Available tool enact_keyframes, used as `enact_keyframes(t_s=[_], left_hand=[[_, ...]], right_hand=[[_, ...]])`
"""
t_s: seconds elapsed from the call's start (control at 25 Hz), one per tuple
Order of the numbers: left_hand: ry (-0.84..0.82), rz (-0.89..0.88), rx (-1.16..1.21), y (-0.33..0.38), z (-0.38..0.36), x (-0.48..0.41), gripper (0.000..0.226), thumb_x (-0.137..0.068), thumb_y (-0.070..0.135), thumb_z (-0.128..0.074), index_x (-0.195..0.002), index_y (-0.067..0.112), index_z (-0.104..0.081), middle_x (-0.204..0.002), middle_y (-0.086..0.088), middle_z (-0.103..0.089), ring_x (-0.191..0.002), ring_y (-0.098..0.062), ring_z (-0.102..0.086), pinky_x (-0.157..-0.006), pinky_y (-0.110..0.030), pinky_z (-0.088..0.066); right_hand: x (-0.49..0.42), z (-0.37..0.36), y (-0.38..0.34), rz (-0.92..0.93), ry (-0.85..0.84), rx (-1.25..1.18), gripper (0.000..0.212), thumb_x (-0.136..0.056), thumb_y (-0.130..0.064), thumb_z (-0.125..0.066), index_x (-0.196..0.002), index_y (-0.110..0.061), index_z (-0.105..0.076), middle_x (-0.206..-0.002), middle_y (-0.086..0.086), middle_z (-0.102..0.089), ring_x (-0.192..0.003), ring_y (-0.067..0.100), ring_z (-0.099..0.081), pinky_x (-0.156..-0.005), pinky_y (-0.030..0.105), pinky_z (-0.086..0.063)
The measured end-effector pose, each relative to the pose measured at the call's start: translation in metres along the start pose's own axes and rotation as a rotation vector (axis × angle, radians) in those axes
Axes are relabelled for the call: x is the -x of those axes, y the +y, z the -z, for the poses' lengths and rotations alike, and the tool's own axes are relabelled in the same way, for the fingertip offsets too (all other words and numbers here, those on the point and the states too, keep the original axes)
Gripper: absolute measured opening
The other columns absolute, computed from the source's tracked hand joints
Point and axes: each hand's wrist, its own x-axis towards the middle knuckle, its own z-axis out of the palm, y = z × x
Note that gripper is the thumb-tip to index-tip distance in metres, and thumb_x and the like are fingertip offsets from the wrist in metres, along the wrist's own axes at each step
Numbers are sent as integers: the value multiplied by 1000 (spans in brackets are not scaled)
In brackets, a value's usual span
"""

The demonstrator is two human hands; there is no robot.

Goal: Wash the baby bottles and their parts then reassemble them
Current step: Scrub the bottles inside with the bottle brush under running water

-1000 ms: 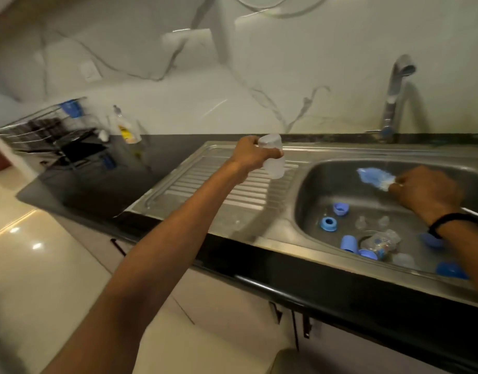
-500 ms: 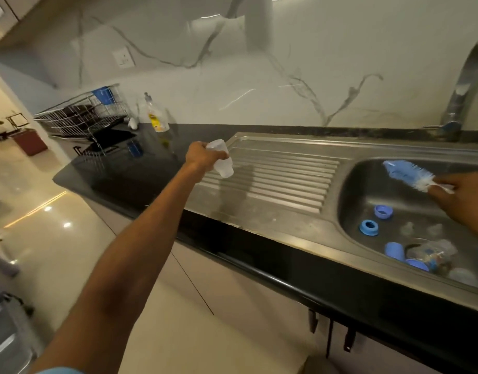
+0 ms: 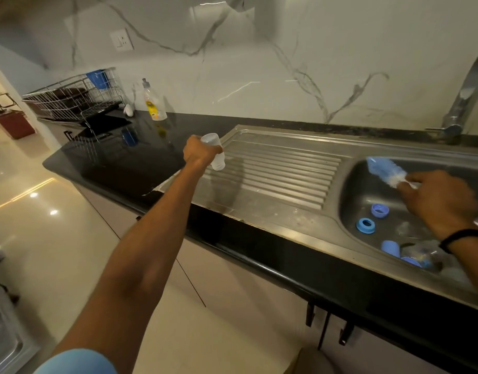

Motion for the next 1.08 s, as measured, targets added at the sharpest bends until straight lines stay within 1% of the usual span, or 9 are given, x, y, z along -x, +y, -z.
enact_keyframes(t_s=[0.16,0.28,0.4,0.56,0.64,0.72,0.8,0.88,1.08], left_hand=[[26,10,-7,-2,2,2,69,-75,27,-86,-133,8,-55,-131,-13,-63,-116,-30,-63,-98,-44,-55],[34,18,-4,-6,4,3,69,-75,26,-86,-133,8,-54,-131,-14,-62,-118,-30,-62,-99,-45,-54],[32,13,-8,-9,3,4,69,-75,25,-86,-134,8,-54,-132,-14,-62,-118,-30,-62,-99,-45,-54],[28,-8,-29,-12,2,6,69,-77,24,-86,-135,9,-52,-134,-13,-60,-121,-30,-60,-100,-43,-53],[28,-18,-39,-14,3,4,69,-77,24,-85,-136,9,-52,-135,-13,-60,-123,-30,-59,-101,-43,-52],[30,-24,-30,-17,6,0,69,-77,24,-86,-135,9,-52,-135,-13,-60,-122,-30,-59,-102,-44,-52],[38,-36,-32,-21,9,-6,69,-76,25,-86,-134,9,-52,-134,-13,-60,-121,-30,-60,-101,-44,-52],[40,-47,-49,-26,12,-13,69,-75,25,-87,-133,9,-53,-133,-13,-61,-121,-30,-60,-101,-44,-52],[14,-45,-60,-37,14,-28,69,-75,25,-87,-133,9,-54,-134,-12,-61,-121,-29,-61,-100,-44,-53]], right_hand=[[1,-11,-48,-39,61,-63,31,-95,-29,-59,-99,-1,-70,-89,25,-66,-85,42,-64,-66,37,-42],[8,-19,-94,54,108,-117,28,-96,-27,-57,-100,-3,-70,-97,23,-69,-90,40,-65,-69,36,-44],[18,-36,-137,108,41,-218,26,-100,-23,-52,-105,-4,-69,-101,16,-69,-92,33,-65,-68,29,-40],[33,-66,-183,62,-57,-362,23,-98,-18,-50,-109,-6,-66,-110,14,-66,-89,26,-60,-68,26,-36],[40,-75,-198,137,-99,-357,23,-97,-16,-50,-112,-7,-65,-109,12,-64,-88,26,-60,-69,24,-34],[44,-81,-209,188,-111,-407,25,-97,-15,-52,-118,-8,-64,-107,3,-63,-75,18,-55,-64,13,-33],[45,-89,-218,196,-101,-430,23,-97,-16,-55,-117,-10,-64,-104,3,-64,-66,11,-45,-54,14,-33],[43,-96,-226,180,-121,-443,20,-98,-20,-54,-111,-12,-66,-99,3,-62,-59,6,-38,-45,13,-24],[43,-107,-245,211,-136,-419,17,-98,-17,-55,-109,-11,-67,-91,1,-61,-67,13,-51,-37,9,-25]])
